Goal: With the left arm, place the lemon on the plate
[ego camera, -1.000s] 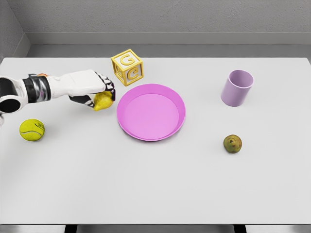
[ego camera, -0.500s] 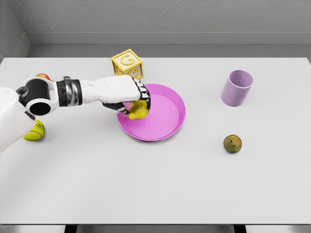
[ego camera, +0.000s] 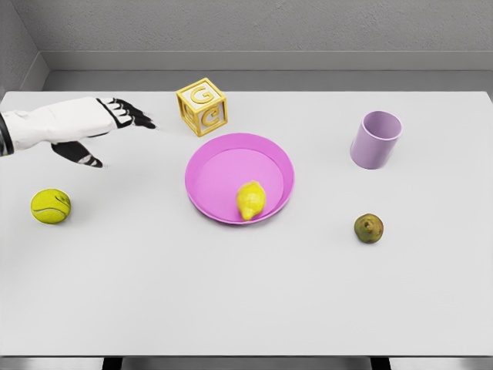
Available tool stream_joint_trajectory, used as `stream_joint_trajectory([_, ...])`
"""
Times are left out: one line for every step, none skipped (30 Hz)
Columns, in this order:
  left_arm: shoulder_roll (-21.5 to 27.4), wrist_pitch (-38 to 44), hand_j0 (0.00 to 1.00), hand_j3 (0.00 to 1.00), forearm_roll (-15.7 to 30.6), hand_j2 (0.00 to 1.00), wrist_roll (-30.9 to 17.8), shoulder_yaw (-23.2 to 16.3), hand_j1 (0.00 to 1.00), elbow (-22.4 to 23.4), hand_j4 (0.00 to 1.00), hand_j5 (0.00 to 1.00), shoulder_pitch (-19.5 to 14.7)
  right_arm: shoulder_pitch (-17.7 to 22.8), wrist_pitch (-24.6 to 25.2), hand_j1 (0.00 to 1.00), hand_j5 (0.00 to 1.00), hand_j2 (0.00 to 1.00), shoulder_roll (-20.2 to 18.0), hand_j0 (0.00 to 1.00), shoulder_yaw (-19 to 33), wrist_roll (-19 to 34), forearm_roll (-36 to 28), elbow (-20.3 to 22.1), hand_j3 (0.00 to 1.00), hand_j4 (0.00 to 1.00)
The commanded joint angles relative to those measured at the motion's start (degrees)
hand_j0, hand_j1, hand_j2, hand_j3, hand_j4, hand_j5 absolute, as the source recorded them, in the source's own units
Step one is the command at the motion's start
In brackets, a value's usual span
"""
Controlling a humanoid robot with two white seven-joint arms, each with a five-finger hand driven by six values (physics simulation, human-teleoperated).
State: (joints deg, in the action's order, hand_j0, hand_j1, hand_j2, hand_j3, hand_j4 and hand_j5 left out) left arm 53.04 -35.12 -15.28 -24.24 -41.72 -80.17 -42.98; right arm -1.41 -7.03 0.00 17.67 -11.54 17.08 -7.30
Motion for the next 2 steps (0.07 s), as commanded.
stream_joint_trajectory([2.7, 0.1, 1.0, 1.0, 2.5, 1.0, 0.1, 0.4, 1.0, 1.1, 1.0, 1.0, 0.1, 0.0, 0.0, 1.0, 1.0, 1.0, 0.0, 1.0, 0.0, -0.1, 0.0, 0.0, 1.0, 1.0])
stream_joint_trajectory([2.6, 0.1, 1.0, 1.0, 2.5, 1.0, 0.0, 0.4, 1.0, 1.1, 1.0, 1.0, 0.4, 0.0, 0.0, 1.0, 1.0, 1.0, 0.0, 1.0, 0.0, 0.0, 0.0, 0.0, 1.0, 1.0])
